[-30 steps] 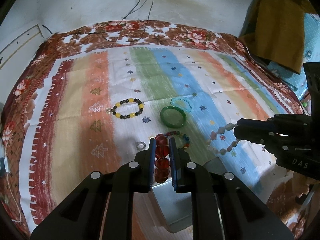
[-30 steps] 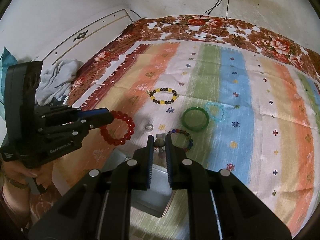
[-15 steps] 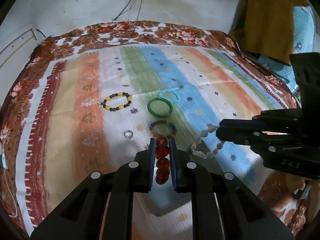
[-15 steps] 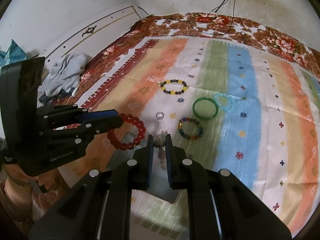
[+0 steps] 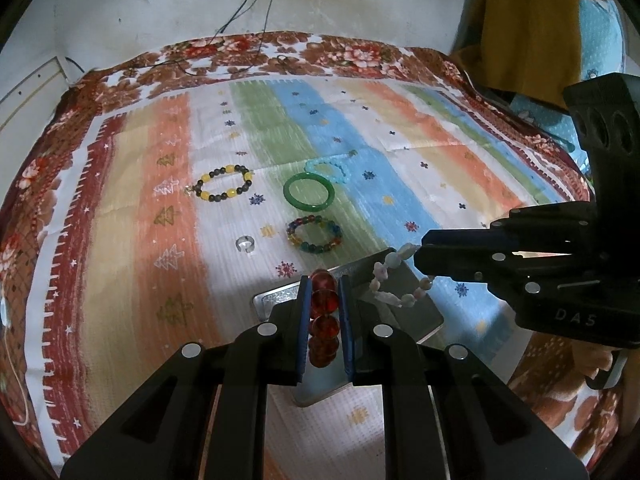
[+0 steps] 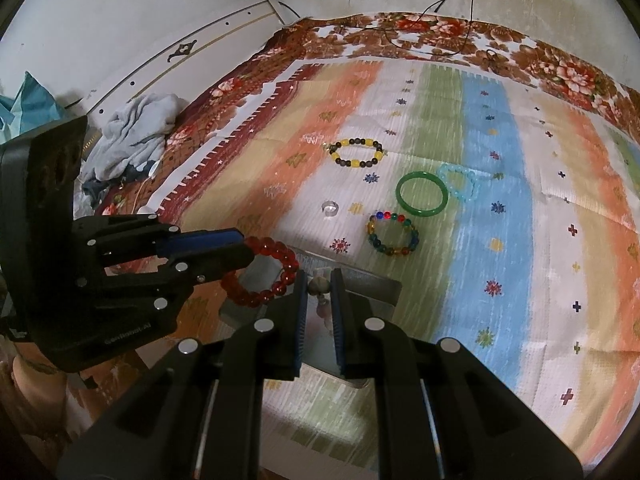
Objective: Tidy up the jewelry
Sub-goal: 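Carry both bracelets over the silver tin and open both tools to drop them, then move left tool toward yellow-black bracelet while right tool moves toward green jade bangle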
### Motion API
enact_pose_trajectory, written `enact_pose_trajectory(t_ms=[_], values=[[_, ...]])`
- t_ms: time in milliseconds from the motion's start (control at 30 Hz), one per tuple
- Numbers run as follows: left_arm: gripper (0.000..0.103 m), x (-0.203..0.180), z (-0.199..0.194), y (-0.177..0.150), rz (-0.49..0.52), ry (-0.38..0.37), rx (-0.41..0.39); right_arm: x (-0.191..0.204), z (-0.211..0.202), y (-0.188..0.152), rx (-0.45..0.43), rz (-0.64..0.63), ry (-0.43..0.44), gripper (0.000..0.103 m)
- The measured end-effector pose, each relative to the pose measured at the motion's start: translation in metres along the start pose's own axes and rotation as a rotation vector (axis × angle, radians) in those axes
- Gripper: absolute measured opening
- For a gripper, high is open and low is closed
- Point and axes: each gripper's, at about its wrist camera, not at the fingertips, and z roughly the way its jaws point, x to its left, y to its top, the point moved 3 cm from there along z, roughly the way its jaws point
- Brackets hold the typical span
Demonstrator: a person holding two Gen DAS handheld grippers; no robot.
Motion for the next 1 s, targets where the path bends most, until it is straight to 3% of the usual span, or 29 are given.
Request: enact_pose_trajectory(t_ms=[200,233,300,333,500,1000], values=[[0.014,0.002,0.002,-0.001,-0.009,0.006,0.009,0.000,0.004,-0.002,0.021,0.007,0.013,0.016],[0.017,0.003,0.003,-0.001,-0.012,0.015,0.009,-0.002,0.007,-0.002,0.031,0.018,0.011,0.020],[0.041,0.011,0.004,0.001,-0.027,0.036,0.007,-0.005,0.008,-0.001,0.030,0.031,-0.004,0.039],[0.043,0.014,0.004,0.002,-0.032,0.048,0.004,-0.007,0.008,-0.001,0.028,0.034,-0.016,0.041],[0.043,0.042,0.008,0.006,-0.079,0.122,0.012,-0.020,0.011,0.003,0.025,0.064,-0.055,0.051],[0.044,0.096,0.032,0.038,-0.170,0.210,0.033,-0.056,0.037,0.026,0.044,0.114,-0.138,0.055]])
